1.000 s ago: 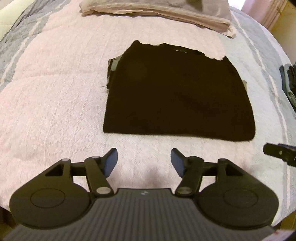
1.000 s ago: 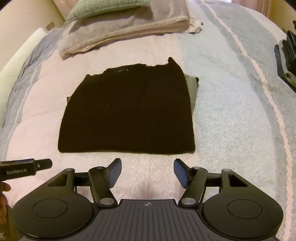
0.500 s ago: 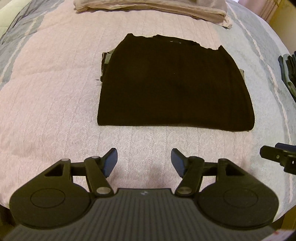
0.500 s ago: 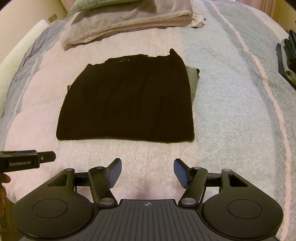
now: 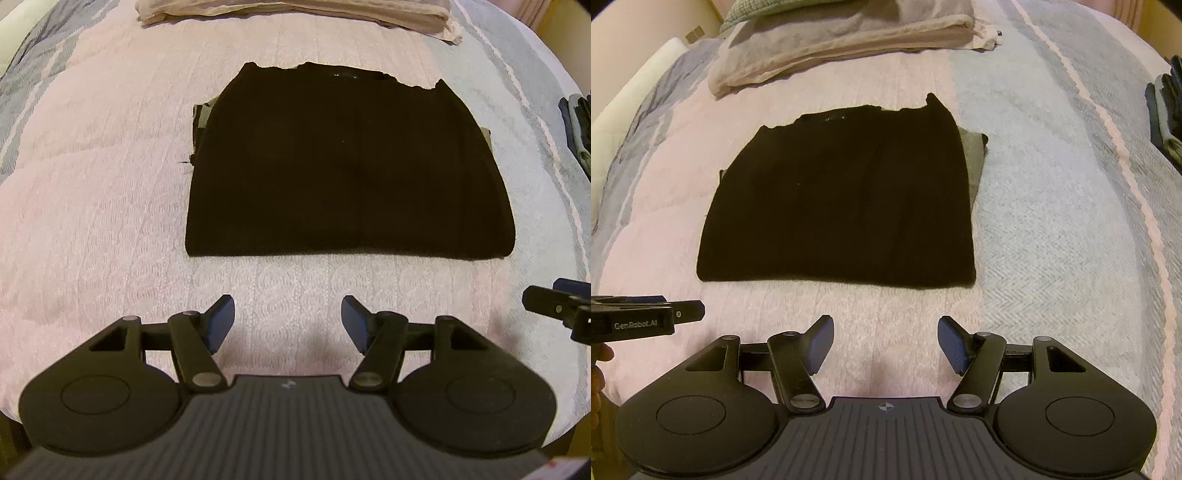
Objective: Fold clothes
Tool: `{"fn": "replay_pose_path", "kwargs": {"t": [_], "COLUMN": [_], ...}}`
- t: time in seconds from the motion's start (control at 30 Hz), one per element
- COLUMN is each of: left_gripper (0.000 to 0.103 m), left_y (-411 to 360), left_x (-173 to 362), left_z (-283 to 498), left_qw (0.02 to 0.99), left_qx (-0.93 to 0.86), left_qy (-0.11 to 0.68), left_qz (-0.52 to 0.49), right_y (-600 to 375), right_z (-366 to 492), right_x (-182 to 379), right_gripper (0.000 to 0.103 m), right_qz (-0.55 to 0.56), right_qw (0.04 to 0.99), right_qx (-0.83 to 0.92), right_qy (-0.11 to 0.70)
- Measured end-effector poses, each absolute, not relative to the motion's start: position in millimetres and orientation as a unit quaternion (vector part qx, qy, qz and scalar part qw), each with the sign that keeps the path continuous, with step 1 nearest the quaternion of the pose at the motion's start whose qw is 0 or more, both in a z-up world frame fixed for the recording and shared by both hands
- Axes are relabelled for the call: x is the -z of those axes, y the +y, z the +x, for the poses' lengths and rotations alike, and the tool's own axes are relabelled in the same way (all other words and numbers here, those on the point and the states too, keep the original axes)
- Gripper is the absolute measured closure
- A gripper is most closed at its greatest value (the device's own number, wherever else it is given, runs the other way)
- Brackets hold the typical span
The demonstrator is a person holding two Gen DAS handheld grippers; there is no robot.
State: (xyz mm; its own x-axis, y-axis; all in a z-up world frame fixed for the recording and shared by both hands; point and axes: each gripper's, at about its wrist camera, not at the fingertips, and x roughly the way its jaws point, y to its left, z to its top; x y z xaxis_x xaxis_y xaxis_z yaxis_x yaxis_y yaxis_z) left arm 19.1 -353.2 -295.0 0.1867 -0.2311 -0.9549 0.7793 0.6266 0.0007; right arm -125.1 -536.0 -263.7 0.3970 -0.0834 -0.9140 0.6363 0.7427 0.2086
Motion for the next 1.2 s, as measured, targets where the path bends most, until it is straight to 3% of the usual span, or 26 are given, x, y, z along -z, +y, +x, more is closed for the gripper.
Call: {"fn": "replay_pose_path", "kwargs": {"t": [0.3, 0.87, 1.2], "left_gripper": [0.043, 0.044, 0.046], "left_y": [-357.3, -377.1, -383.0], "left_x": [295.3, 374.0, 411.3], "left_z": [29.4, 159.8, 192.5], "left_qw": [0.74, 0.747, 0.7], "left_qx": [0.357, 0.418, 0.45], "left_qy": [0.521, 0.507, 0.546], "left_qz": [0.233, 0.097, 0.098], "right_y": [-566.7, -696.6, -718.8], "right_z": [-134.6, -141.6, -127.0], "right_x": [273.2, 403.4, 434.2], "right_gripper": [0.043, 0.043, 0.047], "right_qz": [0.308, 0.547, 0.598], "right_qw": [0.799, 0.756, 0.741], "right_qx": [0.237, 0.228, 0.157], "right_qy": [0.458, 0.278, 0.262]}}
